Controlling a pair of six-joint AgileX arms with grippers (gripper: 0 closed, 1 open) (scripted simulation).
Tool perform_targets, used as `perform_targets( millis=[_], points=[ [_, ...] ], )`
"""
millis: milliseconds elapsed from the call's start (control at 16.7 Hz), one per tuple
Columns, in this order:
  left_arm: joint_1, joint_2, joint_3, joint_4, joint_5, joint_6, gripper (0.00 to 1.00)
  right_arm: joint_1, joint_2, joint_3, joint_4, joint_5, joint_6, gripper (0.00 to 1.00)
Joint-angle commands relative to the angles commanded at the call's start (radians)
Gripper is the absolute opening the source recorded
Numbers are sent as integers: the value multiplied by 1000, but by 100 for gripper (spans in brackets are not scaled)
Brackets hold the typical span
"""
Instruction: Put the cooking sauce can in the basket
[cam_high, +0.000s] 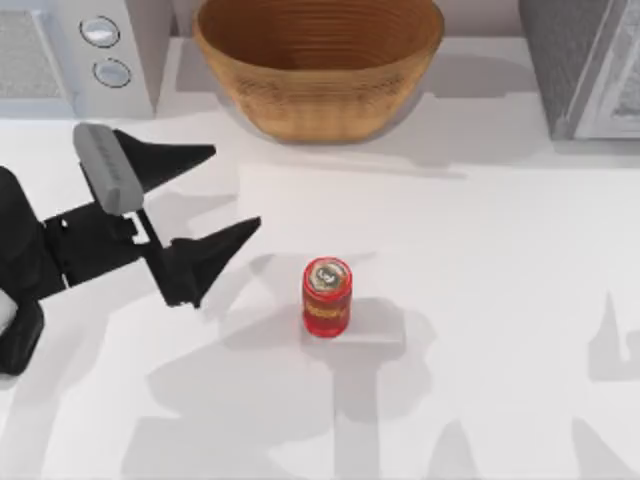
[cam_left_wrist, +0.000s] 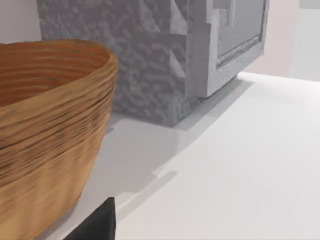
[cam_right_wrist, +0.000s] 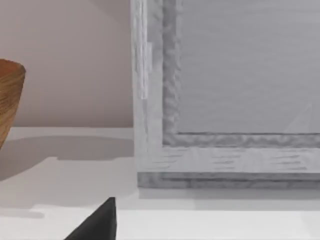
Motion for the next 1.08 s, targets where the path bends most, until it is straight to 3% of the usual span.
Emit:
perform_targets(
  millis=[240,480,780,1080],
  points=[
    [-34,341,86,232,174,17,100,0,0,0,0,0,0,100],
    [-59,521,135,361,276,28,100,0,0,0,0,0,0,100],
    [-64,548,143,380,293,30,100,0,0,0,0,0,0,100],
    [-98,577,190,361,258,33,100,0,0,0,0,0,0,100]
  ],
)
